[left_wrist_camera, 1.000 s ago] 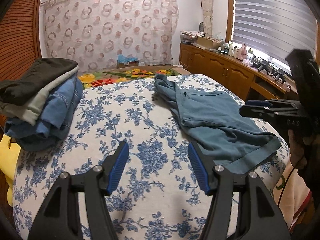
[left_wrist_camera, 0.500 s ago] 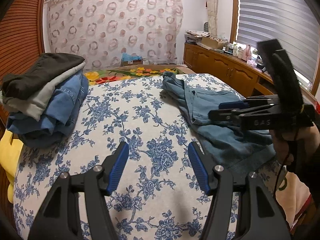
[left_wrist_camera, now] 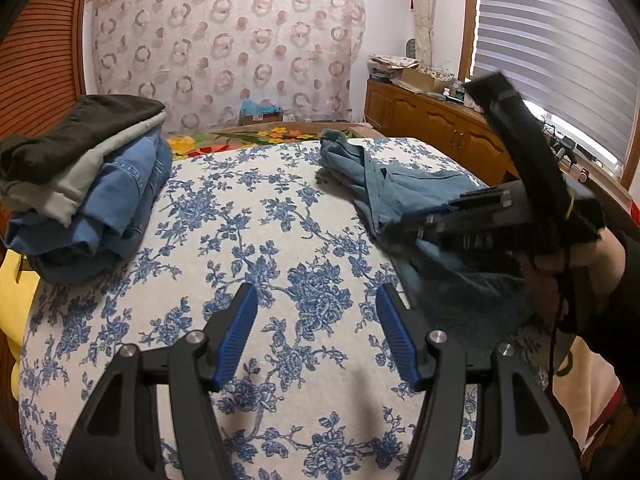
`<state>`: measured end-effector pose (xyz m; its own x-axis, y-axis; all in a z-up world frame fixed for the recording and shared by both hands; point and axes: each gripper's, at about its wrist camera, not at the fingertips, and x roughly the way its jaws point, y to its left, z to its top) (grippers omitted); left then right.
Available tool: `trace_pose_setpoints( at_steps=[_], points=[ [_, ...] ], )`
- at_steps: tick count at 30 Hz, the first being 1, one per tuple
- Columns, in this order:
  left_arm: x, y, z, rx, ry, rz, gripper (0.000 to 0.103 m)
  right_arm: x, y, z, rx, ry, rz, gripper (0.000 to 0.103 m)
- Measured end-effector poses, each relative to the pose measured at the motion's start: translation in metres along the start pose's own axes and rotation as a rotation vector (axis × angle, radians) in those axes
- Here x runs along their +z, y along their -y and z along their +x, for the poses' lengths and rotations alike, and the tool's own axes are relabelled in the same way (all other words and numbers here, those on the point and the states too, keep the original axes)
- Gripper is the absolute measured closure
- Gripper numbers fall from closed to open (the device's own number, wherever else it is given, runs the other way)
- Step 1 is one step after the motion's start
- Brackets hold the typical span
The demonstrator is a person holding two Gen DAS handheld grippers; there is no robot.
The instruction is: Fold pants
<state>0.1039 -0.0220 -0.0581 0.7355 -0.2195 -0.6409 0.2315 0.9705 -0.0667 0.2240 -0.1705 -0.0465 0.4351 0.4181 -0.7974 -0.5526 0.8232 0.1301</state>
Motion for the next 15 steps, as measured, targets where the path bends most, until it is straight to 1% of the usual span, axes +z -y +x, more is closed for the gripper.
trace_pose_setpoints(
  at_steps=[1, 2, 4, 7, 15],
  points=[
    [0.0, 0.002, 0.001, -0.004, -0.003, 0.005, 0.042, 0.001, 0.007, -0.006, 0.04, 0.029, 0.04, 0.091],
    [-0.001, 0.004, 0.002, -0.006, -0.004, 0.009, 0.042, 0.001, 0.013, -0.01, 0.061, 0.049, 0.07, 0.091],
    [-0.002, 0.009, 0.004, -0.013, -0.009, 0.02, 0.042, 0.003, 0.02, -0.019, 0.071, 0.084, 0.098, 0.098],
    [-0.003, 0.016, 0.008, -0.025, -0.018, 0.03, 0.042, 0.006, 0.026, -0.027, 0.08, 0.099, 0.117, 0.099],
    [0.001, 0.032, 0.02, -0.052, -0.042, 0.06, 0.042, 0.014, 0.031, -0.044, 0.044, 0.14, 0.103, 0.101]
  ],
)
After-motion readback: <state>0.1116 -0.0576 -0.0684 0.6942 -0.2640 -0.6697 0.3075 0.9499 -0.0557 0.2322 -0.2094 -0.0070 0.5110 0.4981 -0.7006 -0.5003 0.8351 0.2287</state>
